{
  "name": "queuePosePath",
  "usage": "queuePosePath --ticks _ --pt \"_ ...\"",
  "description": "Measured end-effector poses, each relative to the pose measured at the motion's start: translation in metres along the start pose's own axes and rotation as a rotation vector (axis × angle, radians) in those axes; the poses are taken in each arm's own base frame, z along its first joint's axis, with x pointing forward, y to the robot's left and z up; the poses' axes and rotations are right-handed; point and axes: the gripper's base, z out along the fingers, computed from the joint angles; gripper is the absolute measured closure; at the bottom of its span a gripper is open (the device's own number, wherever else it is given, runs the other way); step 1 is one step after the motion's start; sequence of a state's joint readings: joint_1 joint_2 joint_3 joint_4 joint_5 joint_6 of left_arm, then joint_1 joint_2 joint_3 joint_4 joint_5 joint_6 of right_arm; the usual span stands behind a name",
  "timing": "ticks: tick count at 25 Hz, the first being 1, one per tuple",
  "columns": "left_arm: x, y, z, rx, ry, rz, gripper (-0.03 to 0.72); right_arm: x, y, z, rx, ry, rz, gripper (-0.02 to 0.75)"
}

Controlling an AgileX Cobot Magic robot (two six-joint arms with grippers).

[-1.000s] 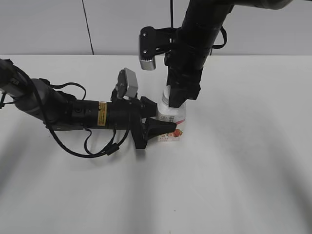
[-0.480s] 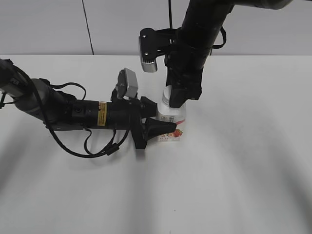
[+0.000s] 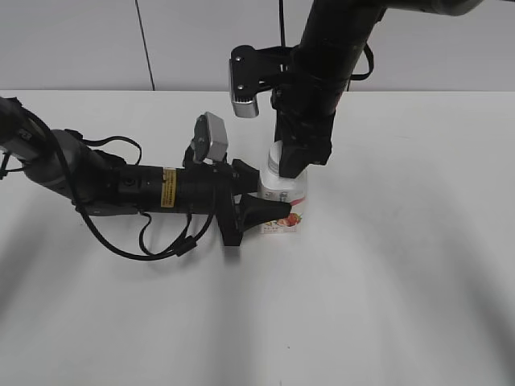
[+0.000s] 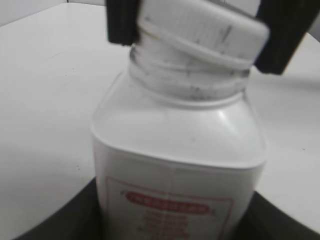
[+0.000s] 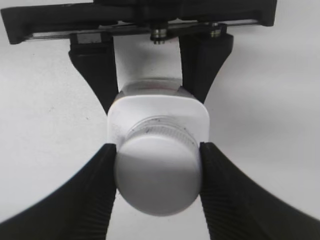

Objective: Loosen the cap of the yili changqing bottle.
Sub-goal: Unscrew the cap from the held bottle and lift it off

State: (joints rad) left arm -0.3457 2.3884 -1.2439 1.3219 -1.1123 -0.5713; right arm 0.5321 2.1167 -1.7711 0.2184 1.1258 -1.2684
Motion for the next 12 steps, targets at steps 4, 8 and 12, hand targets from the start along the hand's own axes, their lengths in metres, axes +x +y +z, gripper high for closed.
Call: queuePosePath --ticks 4,8,12 --pt "0.0000 0.0000 0.0000 0.000 0.000 0.000 0.312 0.0000 0.0000 0.0000 0.000 0.000 0.009 0.293" --pt "-0.0001 0.0000 0.0000 0.001 -0.001 0.000 0.312 0.0000 0.0000 0.0000 0.000 0.000 0.009 0.230" --pt "-0.0001 0.0000 0.0000 0.001 -0.001 0.000 0.312 -0.0009 0.0004 0.0000 -0.004 -0.010 0.018 0.209"
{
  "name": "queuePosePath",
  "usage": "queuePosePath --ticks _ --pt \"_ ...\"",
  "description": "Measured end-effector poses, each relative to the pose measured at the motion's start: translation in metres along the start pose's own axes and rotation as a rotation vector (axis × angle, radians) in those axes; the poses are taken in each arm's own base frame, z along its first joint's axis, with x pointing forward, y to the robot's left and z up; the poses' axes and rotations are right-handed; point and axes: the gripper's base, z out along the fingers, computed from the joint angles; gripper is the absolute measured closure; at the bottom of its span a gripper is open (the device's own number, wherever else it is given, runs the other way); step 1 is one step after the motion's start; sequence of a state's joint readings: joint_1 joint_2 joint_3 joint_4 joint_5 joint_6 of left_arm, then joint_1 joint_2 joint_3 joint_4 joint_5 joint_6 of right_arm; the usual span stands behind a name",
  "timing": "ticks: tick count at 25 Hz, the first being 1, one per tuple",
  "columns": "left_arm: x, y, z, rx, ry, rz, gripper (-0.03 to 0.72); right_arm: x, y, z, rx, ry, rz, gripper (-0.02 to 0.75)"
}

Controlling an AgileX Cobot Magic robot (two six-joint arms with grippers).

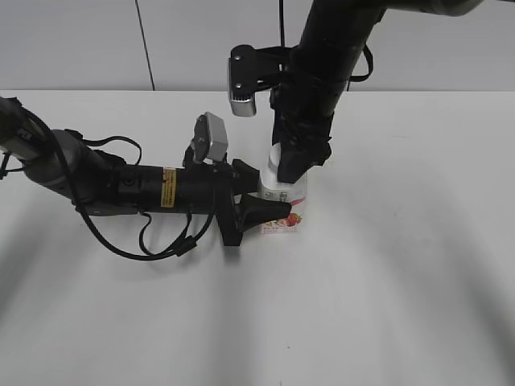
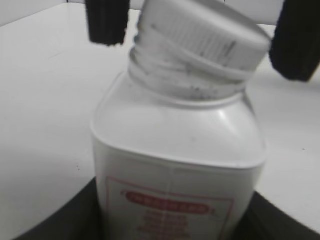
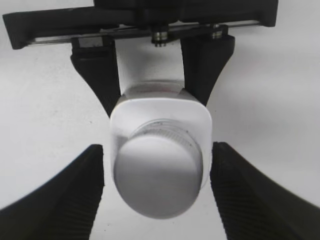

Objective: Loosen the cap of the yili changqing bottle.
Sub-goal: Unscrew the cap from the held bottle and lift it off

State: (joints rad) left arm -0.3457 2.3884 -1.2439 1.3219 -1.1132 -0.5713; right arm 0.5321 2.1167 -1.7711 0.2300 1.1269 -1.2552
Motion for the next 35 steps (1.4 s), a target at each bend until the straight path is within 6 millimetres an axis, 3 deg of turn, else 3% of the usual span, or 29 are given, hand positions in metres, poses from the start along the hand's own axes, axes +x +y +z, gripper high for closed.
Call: queuePosePath --ticks 9,18,23,35 --pt "0.000 0.000 0.000 0.000 0.000 0.000 0.312 -0.002 -0.001 -0.004 0.007 -0.017 0.038 0.204" --pt "0.000 0.000 0.000 0.000 0.000 0.000 0.312 -0.007 0.002 -0.027 0.051 -0.041 0.132 0.203" --pt "0.000 0.000 0.000 0.000 0.000 0.001 0.312 -0.008 0.004 -0.037 0.063 -0.061 0.405 0.203" --pt "0.000 0.000 0.000 0.000 0.000 0.001 0.313 0.001 0.005 -0.037 0.082 0.018 1.172 0.203"
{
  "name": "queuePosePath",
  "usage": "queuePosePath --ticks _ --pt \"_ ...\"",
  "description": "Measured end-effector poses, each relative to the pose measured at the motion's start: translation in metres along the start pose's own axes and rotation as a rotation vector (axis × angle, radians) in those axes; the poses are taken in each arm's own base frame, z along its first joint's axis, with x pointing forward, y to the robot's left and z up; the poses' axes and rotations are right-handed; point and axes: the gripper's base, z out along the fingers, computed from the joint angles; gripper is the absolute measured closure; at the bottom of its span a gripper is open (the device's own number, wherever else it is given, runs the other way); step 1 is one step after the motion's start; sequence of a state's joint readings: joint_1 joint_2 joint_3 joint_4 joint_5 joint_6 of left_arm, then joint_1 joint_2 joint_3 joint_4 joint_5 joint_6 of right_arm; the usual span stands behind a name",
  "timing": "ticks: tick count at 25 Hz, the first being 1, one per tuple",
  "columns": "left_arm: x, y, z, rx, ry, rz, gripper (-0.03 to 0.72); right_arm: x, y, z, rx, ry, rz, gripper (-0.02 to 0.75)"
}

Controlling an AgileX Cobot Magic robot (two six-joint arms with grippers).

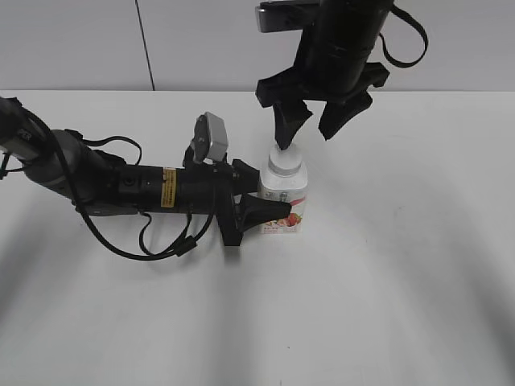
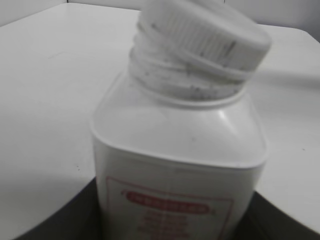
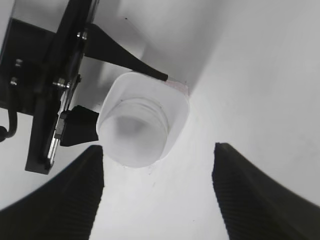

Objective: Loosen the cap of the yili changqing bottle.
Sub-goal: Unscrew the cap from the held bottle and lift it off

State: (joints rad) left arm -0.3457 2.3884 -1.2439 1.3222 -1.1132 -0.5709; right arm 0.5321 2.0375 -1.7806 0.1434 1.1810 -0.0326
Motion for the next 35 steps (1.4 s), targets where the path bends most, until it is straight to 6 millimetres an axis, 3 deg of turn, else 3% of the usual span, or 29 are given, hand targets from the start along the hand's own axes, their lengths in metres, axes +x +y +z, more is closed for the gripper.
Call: queuePosePath --ticks 8,35 --pt "0.000 0.000 0.000 -0.001 0.000 0.000 0.313 0.001 0.009 0.000 -0.092 0.024 0.214 0.203" --pt "0.000 0.000 0.000 -0.001 -0.001 -0.001 0.314 -0.007 0.003 0.021 -0.070 -0.010 0.301 0.203"
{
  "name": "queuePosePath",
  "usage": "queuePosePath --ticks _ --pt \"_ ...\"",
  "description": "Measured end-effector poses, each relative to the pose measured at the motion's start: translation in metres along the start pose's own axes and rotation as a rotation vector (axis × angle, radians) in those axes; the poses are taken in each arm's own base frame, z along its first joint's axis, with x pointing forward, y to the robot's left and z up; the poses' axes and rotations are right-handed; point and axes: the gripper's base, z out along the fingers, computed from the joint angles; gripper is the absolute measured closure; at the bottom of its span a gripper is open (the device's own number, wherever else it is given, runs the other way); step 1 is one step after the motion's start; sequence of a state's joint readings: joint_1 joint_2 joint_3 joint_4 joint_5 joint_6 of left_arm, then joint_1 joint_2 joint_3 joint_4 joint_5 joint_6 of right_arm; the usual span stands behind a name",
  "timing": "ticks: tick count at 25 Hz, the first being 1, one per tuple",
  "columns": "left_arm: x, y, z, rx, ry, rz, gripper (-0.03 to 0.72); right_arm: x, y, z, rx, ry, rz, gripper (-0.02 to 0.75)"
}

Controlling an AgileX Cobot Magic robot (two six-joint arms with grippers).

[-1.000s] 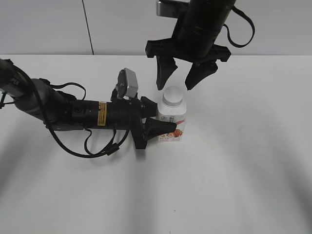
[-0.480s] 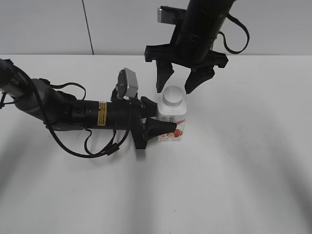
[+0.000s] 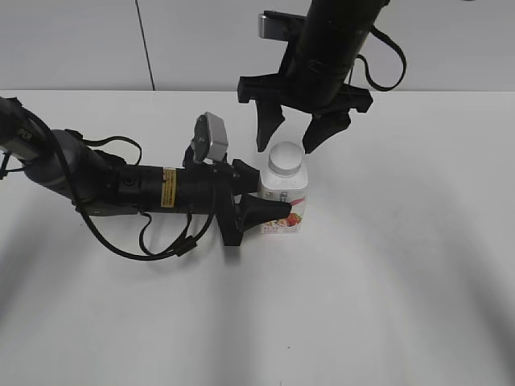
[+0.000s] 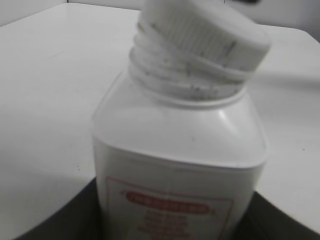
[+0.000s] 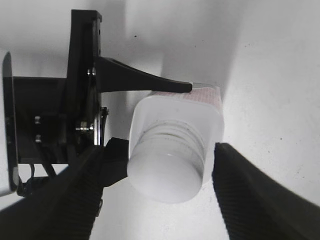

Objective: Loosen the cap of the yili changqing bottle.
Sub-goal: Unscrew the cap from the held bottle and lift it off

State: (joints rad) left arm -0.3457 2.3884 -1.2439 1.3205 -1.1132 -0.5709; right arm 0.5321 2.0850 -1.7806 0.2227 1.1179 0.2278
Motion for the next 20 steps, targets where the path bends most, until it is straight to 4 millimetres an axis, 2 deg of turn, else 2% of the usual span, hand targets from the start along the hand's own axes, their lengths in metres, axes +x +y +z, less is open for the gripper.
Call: queuePosePath --ticks 3,8,13,20 --pt "0.000 0.000 0.000 0.000 0.000 0.000 0.314 0.000 -0.001 0.003 0.006 0.012 0.001 0.203" --pt "0.000 0.000 0.000 0.000 0.000 0.000 0.314 0.002 -0.005 0.020 0.021 0.074 0.012 0.203" --pt "0.000 0.000 0.000 0.000 0.000 0.000 0.314 0.002 -0.005 0.021 0.022 0.080 0.013 0.206" --pt "0.000 0.000 0.000 0.000 0.000 0.000 0.315 0.003 -0.005 0.021 0.023 0.087 0.014 0.279"
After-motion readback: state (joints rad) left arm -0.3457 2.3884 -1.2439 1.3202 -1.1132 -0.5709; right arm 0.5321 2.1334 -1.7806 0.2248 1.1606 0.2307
